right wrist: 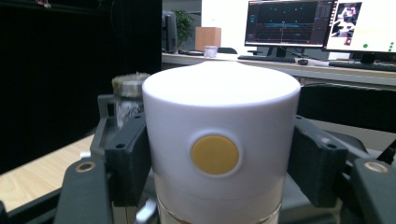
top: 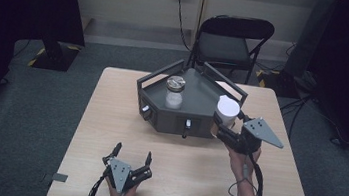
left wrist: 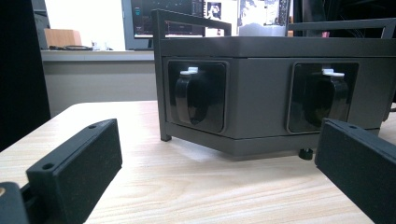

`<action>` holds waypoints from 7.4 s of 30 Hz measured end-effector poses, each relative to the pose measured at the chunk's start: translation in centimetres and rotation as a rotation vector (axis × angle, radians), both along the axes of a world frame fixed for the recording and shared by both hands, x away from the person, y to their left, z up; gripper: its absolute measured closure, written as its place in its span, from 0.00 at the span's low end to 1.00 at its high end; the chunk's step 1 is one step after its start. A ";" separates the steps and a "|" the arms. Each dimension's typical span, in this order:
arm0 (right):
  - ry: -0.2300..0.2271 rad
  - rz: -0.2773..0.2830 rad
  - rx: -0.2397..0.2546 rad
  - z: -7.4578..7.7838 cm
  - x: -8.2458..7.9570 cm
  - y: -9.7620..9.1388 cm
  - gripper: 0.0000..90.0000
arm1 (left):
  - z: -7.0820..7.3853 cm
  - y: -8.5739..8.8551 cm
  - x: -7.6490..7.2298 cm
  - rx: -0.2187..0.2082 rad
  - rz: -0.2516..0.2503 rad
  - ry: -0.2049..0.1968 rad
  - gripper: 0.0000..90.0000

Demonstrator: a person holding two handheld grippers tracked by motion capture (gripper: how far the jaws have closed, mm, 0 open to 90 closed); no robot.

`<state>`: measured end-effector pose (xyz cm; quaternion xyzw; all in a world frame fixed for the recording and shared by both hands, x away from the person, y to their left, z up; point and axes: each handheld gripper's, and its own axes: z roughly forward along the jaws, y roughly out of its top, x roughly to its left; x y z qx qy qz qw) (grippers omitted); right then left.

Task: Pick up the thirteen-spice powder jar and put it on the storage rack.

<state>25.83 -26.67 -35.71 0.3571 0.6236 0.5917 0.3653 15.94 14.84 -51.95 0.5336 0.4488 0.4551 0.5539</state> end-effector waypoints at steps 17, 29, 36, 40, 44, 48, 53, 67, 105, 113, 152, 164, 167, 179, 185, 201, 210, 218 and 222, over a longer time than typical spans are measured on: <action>0.011 -0.041 -0.003 2.2 3.8 2.0 0.33 | 0.0 0.0 0.0 0.000 -0.001 0.000 0.00; 0.037 -0.126 -0.018 2.9 6.8 4.6 0.33 | 0.0 0.1 0.0 0.000 -0.008 0.000 0.00; 0.057 -0.156 0.000 2.2 7.9 5.5 0.33 | 0.0 0.1 0.0 0.000 -0.009 0.000 0.00; 0.062 -0.164 -0.006 1.9 8.1 5.9 0.33 | 0.0 0.1 0.0 0.000 -0.009 0.000 0.00; 0.069 -0.168 -0.014 1.6 8.3 6.0 0.33 | 0.0 0.1 0.0 0.000 -0.009 0.000 0.00; 0.085 -0.176 0.010 1.1 8.4 5.9 0.33 | 0.0 0.1 0.0 0.000 -0.009 0.000 0.00; 0.079 -0.181 0.015 0.4 8.4 5.9 0.33 | 0.0 0.1 0.0 0.000 -0.009 0.000 0.00; 0.072 -0.188 0.017 0.2 8.2 6.1 0.33 | 0.0 0.1 0.0 0.000 -0.009 0.000 0.00; 0.034 -0.206 0.035 -0.3 7.8 6.1 0.00 | 0.0 0.1 0.0 0.000 -0.008 0.000 0.00; 0.012 -0.212 0.041 -1.0 6.9 5.8 0.00 | 0.0 0.1 0.0 0.000 -0.007 0.000 0.00; -0.104 -0.236 0.080 -2.9 0.8 4.3 0.00 | 0.0 0.1 0.0 0.000 -0.006 0.000 0.00; -0.166 -0.269 0.041 -4.8 -2.5 4.2 0.00 | 0.0 0.1 0.0 0.000 -0.006 0.000 0.00; -0.161 -0.271 0.056 -5.3 -3.3 4.0 0.00 | 0.0 0.1 0.0 0.000 -0.006 0.000 0.00; -0.170 -0.309 0.074 -7.1 -6.8 3.1 0.00 | 0.0 0.0 0.0 0.000 -0.003 -0.001 0.00; -0.142 -0.321 0.093 -8.2 -7.8 2.8 0.00 | 0.0 0.0 0.0 0.000 -0.003 -0.001 0.00; -0.097 -0.340 0.077 -11.7 -9.9 2.7 0.00 | 0.0 0.0 0.0 -0.001 -0.003 -0.001 0.00; -0.056 -0.349 0.069 -13.2 -10.5 2.6 0.00 | 0.0 0.0 0.0 -0.001 -0.003 -0.001 0.00; -0.032 -0.357 0.042 -14.6 -10.6 3.5 0.00 | 0.0 0.0 0.0 -0.001 -0.003 -0.001 0.00; -0.021 -0.358 0.030 -14.9 -10.7 3.6 0.00 | 0.0 0.0 0.0 0.000 -0.003 -0.001 0.00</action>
